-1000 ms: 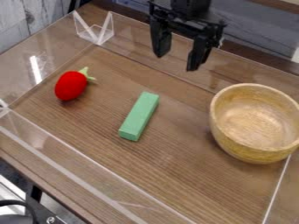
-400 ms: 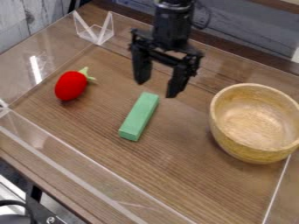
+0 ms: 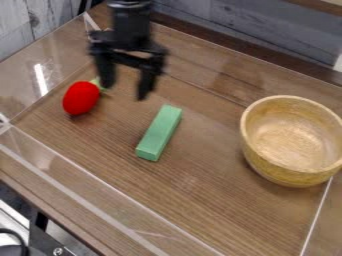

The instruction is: Move the red object to the right side of the table

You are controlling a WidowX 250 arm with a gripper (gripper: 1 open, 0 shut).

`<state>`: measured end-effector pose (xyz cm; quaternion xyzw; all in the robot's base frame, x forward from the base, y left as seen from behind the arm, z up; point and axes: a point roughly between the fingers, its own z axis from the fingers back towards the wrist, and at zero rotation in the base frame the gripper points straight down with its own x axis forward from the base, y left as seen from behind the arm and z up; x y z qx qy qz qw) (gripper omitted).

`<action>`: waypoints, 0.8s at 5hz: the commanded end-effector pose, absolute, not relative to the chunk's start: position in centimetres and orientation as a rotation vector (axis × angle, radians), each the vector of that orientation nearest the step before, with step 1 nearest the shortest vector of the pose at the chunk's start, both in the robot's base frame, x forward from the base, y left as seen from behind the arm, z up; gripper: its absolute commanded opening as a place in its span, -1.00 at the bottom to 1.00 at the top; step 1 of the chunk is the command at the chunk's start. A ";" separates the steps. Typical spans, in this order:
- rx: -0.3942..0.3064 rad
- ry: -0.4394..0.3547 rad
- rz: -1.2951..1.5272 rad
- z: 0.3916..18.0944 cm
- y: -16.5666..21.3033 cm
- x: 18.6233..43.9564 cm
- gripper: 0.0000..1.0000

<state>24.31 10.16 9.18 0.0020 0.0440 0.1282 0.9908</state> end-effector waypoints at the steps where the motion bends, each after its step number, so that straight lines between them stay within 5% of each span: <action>1: 0.009 0.036 0.309 7.9 14.4 24.2 1.00; 4: -0.022 0.014 0.462 4.6 17.9 22.6 1.00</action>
